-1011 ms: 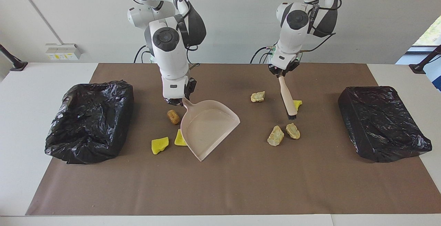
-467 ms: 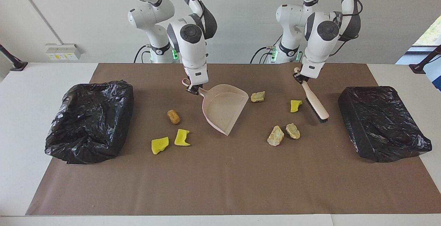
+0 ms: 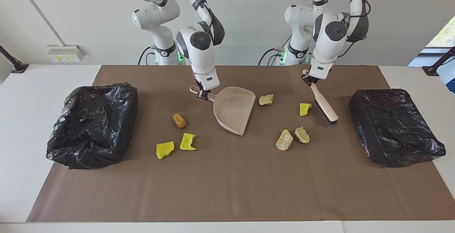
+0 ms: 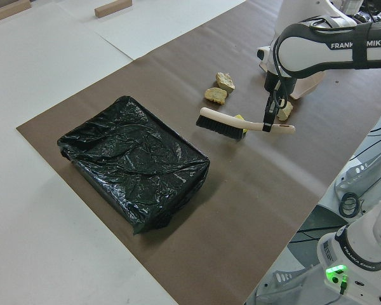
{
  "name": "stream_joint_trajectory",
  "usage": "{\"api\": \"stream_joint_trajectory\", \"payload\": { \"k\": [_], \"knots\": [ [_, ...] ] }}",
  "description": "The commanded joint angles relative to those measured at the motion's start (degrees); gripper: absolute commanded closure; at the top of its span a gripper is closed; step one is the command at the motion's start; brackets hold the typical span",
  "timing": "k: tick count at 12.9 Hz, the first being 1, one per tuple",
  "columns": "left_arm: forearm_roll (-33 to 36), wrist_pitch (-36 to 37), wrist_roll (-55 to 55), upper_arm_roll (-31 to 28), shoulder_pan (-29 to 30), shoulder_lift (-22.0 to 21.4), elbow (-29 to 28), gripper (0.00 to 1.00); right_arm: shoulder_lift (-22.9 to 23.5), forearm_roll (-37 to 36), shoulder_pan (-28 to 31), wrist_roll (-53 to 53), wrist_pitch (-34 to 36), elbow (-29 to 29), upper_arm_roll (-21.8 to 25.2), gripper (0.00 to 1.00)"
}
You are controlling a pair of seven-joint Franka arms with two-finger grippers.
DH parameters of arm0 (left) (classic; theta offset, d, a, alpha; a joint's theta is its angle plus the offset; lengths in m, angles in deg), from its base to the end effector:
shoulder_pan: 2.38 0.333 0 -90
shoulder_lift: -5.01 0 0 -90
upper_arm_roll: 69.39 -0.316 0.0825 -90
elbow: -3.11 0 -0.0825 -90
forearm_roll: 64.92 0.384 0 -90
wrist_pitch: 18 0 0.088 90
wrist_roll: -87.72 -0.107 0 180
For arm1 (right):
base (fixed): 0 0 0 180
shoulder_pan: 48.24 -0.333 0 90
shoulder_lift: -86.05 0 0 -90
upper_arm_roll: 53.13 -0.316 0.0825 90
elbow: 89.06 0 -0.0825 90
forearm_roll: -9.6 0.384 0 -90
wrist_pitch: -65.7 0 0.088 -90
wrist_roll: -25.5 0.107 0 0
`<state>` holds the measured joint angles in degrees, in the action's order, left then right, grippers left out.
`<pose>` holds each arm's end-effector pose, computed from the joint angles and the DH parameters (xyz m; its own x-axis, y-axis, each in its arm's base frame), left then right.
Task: Sweep and dump trash in bin
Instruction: 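Sweep the nearby pieces into the dustpan with the left gripper's brush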
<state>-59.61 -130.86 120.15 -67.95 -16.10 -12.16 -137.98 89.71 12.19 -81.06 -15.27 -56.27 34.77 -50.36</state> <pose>0.4033 -0.1031 0.3918 0.9571 0.2644 -0.1182 0.2420 -0.9544 -0.1749 0.4618 0.2696 0.3599 0.3502 0.9352 -0.0517 0.9313 -0.3536 -0.0878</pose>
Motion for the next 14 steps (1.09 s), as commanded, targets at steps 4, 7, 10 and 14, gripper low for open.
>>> {"api": "stream_joint_trajectory", "payload": {
  "k": [4,7,10,14],
  "knots": [
    [-4.95,-7.1,0.36,-0.21,-8.85,2.58,-1.03,1.0,0.48,-3.82,-1.28,-1.59,-3.88,1.76,-0.13,1.0],
    [-8.55,-8.86,0.53,-0.21,-14.13,3.63,-0.59,1.0,0.74,-5.14,-1.46,-1.24,-4.15,2.03,-0.13,1.0],
    [-13.12,-11.85,0.53,-0.21,-18.61,4.34,0.2,1.0,0.83,-5.14,-1.46,-0.89,-3.98,2.03,-0.13,1.0],
    [-16.65,-11.95,3.85,-0.12,-26.07,4.6,1.6,1.0,0.92,-5.14,-1.38,-0.89,-3.63,1.94,-0.13,1.0]
  ]
}}
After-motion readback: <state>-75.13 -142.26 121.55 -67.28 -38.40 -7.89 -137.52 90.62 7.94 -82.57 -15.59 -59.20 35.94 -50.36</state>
